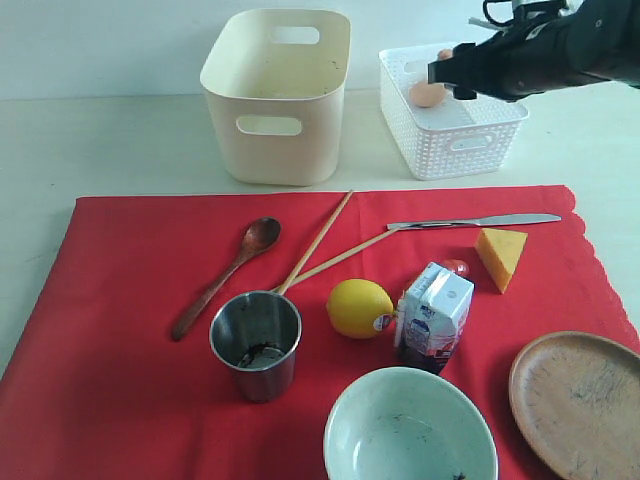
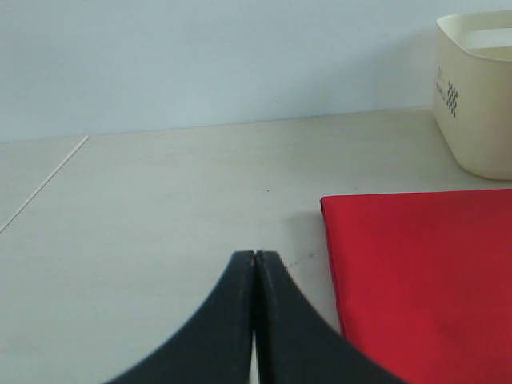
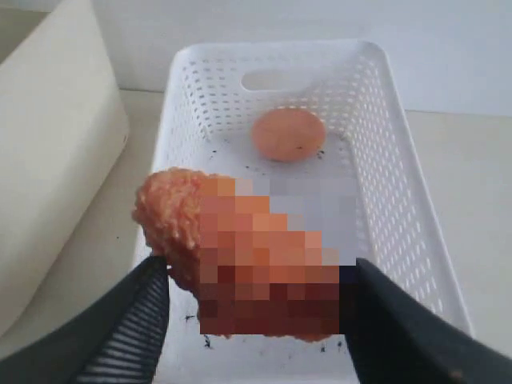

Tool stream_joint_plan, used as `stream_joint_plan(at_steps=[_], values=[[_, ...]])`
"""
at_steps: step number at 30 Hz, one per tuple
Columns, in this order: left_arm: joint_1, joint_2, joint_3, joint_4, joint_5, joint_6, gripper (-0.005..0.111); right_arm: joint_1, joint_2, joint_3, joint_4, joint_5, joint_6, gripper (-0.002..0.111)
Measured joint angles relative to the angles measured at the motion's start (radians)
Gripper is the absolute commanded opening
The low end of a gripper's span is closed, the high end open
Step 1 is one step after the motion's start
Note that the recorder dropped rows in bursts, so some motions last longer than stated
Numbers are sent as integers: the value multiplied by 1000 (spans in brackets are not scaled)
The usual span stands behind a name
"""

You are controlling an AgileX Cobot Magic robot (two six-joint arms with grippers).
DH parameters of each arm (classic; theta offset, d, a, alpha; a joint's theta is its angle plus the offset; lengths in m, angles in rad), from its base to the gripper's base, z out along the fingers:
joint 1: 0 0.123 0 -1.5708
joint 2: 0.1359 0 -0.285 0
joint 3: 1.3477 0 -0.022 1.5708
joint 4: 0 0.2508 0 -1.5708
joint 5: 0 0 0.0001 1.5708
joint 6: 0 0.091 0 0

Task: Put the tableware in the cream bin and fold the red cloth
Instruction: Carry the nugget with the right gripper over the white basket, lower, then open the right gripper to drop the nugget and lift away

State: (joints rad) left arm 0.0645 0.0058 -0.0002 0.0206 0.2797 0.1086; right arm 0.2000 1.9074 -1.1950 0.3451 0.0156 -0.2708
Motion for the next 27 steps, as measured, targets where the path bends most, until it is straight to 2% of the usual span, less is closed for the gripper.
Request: stream_joint_plan(at_steps=[6,16,19,27], values=[[0,0,0,0,0,0,1,0,93,-5,106,-94,8,0],[0,0,0,0,0,0,1,0,139,-83,130,-64,13,2],[0,0,0,0,0,0,1,0,155,-82,130,-62,13,14],[0,0,0,0,0,0,1,0,158,-82,130,-66,13,57]])
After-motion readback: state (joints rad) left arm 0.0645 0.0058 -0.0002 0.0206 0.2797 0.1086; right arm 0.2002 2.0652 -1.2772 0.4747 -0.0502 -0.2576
